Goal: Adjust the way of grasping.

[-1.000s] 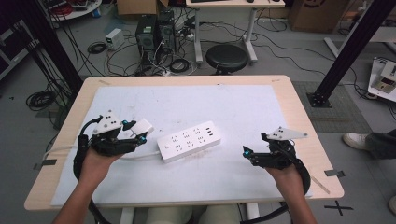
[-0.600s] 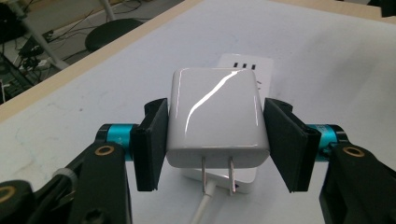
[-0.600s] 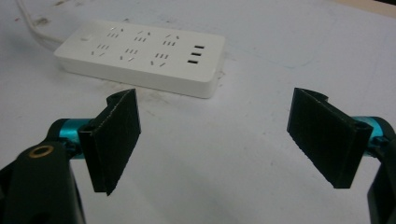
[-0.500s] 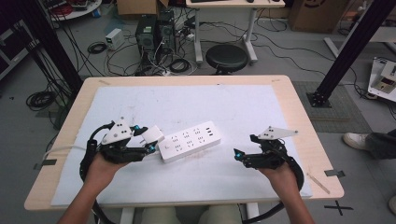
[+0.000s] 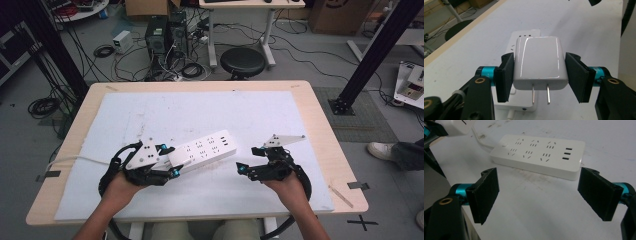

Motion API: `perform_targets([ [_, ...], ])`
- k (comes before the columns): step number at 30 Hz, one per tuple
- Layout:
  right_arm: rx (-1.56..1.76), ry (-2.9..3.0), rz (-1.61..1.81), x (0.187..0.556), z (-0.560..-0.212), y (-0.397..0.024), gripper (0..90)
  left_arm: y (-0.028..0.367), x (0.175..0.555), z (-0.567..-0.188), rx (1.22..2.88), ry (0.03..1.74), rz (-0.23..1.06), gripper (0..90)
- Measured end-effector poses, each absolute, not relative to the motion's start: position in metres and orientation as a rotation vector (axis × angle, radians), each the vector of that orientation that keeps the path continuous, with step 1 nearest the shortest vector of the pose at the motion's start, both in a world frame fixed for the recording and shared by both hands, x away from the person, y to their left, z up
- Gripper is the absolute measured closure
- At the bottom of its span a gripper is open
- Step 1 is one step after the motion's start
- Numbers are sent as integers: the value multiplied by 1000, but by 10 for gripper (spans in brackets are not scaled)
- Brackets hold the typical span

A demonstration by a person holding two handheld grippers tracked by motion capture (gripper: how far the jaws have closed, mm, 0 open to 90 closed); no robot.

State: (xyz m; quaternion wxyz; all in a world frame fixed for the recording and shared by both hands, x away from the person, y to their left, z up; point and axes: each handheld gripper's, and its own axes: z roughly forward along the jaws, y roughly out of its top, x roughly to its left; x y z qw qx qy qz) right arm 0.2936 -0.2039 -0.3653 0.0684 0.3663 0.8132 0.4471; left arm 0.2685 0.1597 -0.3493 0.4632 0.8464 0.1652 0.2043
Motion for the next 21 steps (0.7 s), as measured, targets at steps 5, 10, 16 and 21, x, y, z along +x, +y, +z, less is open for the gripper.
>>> perform_targets([
  [5,1098,2492,1375,295,-364,-191,179,151,266,-353,2093,343,494,427],
  [10,1107,2529,1393,297,-364,-184,179,143,264,-356,2101,292,489,427],
  [16,1163,2592,1454,301,-365,-176,179,136,265,-361,2092,249,484,427],
  [21,1193,2633,1481,303,-367,-170,179,133,265,-363,2083,227,479,427],
])
